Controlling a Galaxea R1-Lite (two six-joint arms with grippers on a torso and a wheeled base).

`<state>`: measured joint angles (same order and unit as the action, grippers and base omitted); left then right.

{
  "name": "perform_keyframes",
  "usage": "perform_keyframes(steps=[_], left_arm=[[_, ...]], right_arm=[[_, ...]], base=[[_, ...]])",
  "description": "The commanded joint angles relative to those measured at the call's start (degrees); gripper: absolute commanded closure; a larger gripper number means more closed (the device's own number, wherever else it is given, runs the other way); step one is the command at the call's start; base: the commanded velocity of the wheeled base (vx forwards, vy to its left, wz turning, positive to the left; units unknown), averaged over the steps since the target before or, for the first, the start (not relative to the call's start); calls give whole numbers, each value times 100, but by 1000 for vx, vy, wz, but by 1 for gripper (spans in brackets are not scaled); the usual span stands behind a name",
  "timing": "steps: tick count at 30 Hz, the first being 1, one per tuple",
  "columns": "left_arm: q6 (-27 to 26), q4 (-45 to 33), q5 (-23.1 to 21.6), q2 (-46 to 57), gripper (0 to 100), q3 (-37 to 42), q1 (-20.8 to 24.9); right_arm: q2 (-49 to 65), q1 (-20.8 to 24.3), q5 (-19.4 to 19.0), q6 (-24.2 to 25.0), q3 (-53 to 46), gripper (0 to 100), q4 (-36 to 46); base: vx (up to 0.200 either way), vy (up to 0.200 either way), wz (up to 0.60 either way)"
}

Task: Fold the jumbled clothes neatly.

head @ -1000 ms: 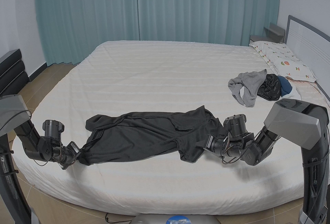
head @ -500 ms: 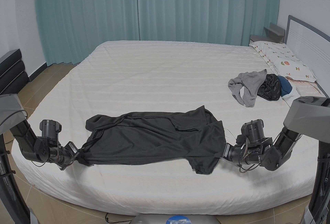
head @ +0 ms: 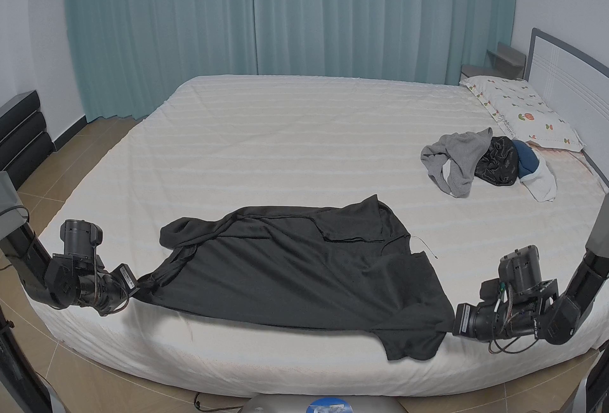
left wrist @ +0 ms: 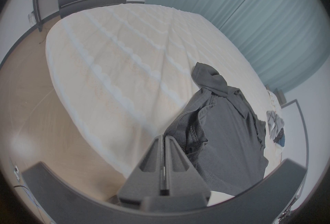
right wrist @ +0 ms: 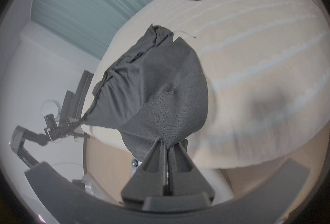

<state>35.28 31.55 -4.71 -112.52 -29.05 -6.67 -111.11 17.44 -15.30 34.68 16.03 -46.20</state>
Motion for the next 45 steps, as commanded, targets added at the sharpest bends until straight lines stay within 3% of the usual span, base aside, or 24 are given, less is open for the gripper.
perform_keyframes(steps=[1,15,16,17,18,31,41,45], left_arm=[[-241,-158,110,230,100,198,8],[-1041,-1318,145,292,100,198,8],[-1058,-1371,145,292,0,198,16],[-1058,-1380,145,283,0,198,34],[-1058,-1388,145,283,0,198,34],[-988,-1353,75,266,0,13,87],[-918,-1292,-4,283,0,-101,87],[-434,-1292,-48,283,0,-303,69]], right_arm=[[379,145,-8,-251,-636,100,15],[194,497,45,-366,-891,100,384],[98,479,45,-410,-891,100,358],[45,462,36,-454,-891,100,349],[36,462,36,-462,-891,0,349],[27,-189,-87,-383,-241,0,322],[19,-224,-87,-49,-302,0,-275],[45,-224,-87,39,-302,0,-337]], base=[[0,0,0],[0,0,0],[0,0,0],[0,0,0],[0,0,0],[0,0,0],[0,0,0],[0,0,0]])
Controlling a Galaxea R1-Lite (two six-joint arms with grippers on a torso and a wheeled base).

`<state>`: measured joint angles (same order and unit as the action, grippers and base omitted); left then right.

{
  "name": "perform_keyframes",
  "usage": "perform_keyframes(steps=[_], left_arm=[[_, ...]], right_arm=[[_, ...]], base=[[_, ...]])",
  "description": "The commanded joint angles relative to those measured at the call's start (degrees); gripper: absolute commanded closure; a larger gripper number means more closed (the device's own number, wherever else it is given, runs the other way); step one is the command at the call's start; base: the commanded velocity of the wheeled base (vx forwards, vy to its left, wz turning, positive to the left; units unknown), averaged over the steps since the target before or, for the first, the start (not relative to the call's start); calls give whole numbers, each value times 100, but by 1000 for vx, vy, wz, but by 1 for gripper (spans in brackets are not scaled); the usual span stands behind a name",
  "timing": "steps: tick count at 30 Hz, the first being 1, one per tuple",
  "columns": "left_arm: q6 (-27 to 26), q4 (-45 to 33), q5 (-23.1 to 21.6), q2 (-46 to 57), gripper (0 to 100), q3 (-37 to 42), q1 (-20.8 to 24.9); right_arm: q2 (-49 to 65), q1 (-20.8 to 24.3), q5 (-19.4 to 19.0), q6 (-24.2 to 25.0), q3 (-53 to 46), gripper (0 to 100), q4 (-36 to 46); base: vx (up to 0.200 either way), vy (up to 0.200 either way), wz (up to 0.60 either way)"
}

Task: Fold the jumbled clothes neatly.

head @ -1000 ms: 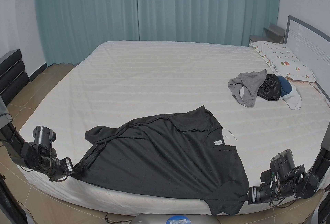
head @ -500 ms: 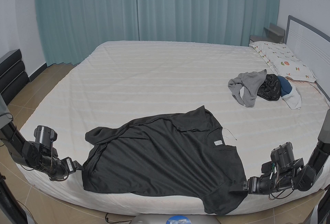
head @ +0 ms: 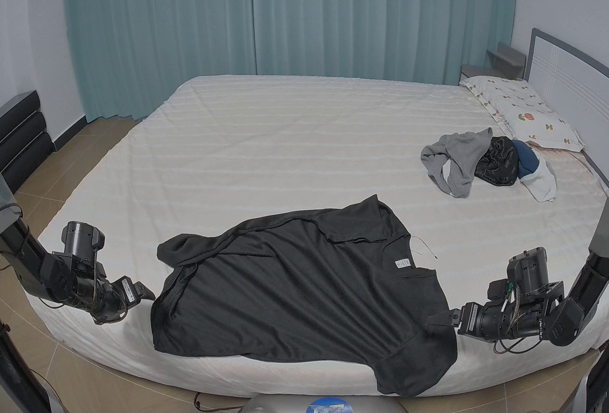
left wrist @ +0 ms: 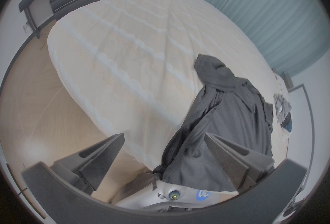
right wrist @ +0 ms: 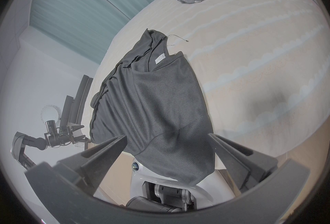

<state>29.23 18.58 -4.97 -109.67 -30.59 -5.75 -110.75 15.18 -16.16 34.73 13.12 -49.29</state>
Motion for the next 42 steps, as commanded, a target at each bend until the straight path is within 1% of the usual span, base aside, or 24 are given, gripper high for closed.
perform_keyframes(steps=[1,7,12,17,19,24,31,33,34,36,41,42], left_arm=[[232,-3,-30,-20,0,-185,-31],[258,-3,-153,-28,0,-185,-40],[250,5,-162,-64,0,-185,-40],[258,5,-171,-64,0,-193,-40],[337,5,-206,-72,0,-246,-40],[425,14,-215,-64,0,-325,-40],[496,14,-338,7,0,-378,-22],[557,14,-399,-11,0,-448,4],[707,5,-487,-64,0,-589,83],[882,5,-522,-116,0,-782,206],[1023,-12,-513,-450,0,-1195,400],[1076,-3,-496,-609,0,-1327,514]], right_arm=[[10,3,-1,34,-2,0,-28],[62,-6,8,95,51,0,-37],[89,-15,8,113,68,0,-46],[80,-41,8,148,51,0,-231],[80,-41,26,350,33,0,-468],[54,-41,34,464,15,0,-617],[71,-32,34,482,42,0,-617],[71,-32,34,482,42,0,-617],[62,-32,26,491,42,0,-617],[54,-32,26,491,24,0,-635],[62,-32,26,500,24,0,-635],[62,-32,17,500,24,0,-635]], base=[[0,200,0],[0,200,0],[0,0,0],[0,0,0],[0,0,0],[0,0,0],[200,0,0],[0,0,0],[0,0,0],[0,0,0],[0,0,0],[0,0,0]])
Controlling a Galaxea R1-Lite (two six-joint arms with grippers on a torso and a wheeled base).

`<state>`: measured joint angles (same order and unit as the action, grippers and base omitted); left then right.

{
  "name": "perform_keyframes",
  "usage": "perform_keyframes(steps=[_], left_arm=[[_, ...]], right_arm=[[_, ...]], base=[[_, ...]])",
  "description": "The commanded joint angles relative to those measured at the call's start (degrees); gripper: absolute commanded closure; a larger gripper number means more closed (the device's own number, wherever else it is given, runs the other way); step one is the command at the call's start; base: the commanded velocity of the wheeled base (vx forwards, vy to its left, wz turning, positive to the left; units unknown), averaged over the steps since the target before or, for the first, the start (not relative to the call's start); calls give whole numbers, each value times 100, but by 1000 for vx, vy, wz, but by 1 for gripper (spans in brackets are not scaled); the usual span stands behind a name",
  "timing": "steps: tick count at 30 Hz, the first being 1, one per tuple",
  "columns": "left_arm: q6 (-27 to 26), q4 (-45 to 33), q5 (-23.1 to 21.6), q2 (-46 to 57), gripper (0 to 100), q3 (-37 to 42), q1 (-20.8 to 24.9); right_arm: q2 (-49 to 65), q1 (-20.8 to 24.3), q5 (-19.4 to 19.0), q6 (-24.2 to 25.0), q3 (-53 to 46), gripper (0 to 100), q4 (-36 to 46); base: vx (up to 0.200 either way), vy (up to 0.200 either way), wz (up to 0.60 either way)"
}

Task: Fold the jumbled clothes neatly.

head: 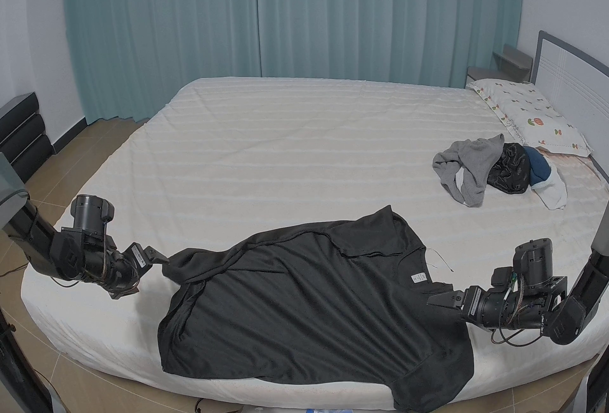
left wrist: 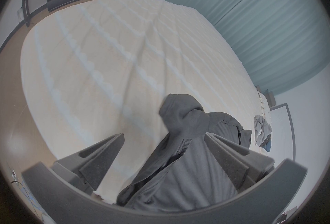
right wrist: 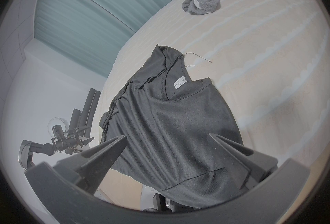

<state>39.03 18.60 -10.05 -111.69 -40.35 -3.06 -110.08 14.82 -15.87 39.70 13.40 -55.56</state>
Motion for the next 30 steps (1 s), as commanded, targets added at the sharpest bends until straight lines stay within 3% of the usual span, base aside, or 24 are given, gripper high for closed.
perform_keyframes(steps=[1,10,11,16,20,30], left_arm=[[113,-15,46,-512,0,-439,306],[140,-32,328,-1294,0,-1063,464],[148,-59,380,-1373,100,-1168,473],[148,-85,504,-1566,100,-1441,464],[157,-85,864,-1742,100,-1924,411],[166,-287,925,-1514,100,-2812,394]], right_arm=[[-13,3,-12,2,-4,0,-7],[-49,-6,-12,11,5,0,-7],[-57,-6,-12,11,5,0,-7],[-84,-6,-12,11,-4,0,-7],[-101,-15,-21,11,14,0,-7],[-172,-15,-21,-7,31,0,-7]], base=[[0,0,0],[0,0,0],[0,0,0],[0,0,0],[0,0,0],[0,0,0]])
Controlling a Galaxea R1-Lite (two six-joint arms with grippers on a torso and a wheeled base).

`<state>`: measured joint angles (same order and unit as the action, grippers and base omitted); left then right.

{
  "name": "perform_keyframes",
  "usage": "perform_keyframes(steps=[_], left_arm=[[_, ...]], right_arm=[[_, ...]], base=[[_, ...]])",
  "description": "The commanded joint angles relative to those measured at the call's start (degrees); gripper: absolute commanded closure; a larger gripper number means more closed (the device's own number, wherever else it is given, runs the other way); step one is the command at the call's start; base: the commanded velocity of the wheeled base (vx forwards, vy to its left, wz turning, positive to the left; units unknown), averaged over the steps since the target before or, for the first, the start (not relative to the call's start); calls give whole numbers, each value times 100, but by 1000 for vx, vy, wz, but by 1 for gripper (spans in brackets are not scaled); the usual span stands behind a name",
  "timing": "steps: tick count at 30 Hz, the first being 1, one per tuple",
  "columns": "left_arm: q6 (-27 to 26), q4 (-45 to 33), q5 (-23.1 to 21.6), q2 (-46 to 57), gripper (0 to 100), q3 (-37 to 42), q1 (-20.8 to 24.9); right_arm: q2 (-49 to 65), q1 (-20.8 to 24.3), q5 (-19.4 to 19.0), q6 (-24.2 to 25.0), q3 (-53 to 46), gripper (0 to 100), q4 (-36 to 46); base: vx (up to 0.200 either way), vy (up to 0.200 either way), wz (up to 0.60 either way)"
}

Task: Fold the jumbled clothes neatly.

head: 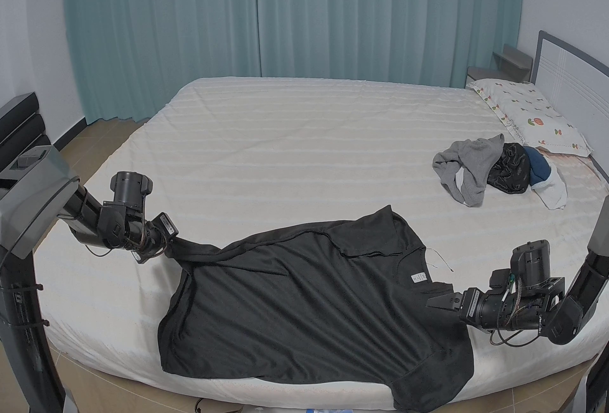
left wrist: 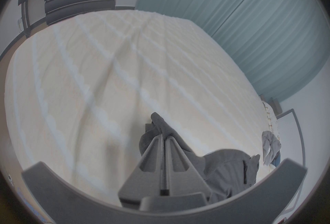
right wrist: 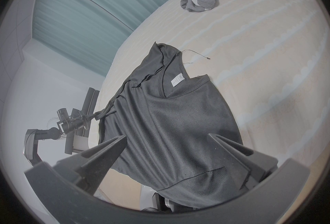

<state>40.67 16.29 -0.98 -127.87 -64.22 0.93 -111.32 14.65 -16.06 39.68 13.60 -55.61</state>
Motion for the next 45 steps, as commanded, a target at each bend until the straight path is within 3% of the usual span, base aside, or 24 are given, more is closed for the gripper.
perform_keyframes(steps=[1,11,15,26,32,36,40,45], left_arm=[[3,-55,18,95,100,-442,-5],[-6,-556,344,-221,100,-1576,-14],[-6,-600,361,-423,100,-1972,-75],[-15,-627,467,-942,100,-2604,-57],[-6,-653,572,-1065,100,-2789,-40],[-6,-794,616,-1065,100,-2745,-31],[-6,-926,616,-1047,100,-2745,-22],[108,-978,634,-1038,100,-2683,39]], right_arm=[[-47,2,-3,-4,11,0,-2],[-126,-94,23,13,28,0,-283],[-267,-147,23,268,151,0,-661],[-979,-217,85,453,1575,0,-547],[-1585,11,208,523,3025,0,516],[-2121,354,498,681,3904,0,1035],[-2411,442,507,681,4511,0,1413],[-2728,495,516,778,5636,0,2635]], base=[[0,0,0],[0,0,0],[0,0,0],[0,0,0],[0,0,0],[0,0,0],[0,0,0],[0,0,0]])
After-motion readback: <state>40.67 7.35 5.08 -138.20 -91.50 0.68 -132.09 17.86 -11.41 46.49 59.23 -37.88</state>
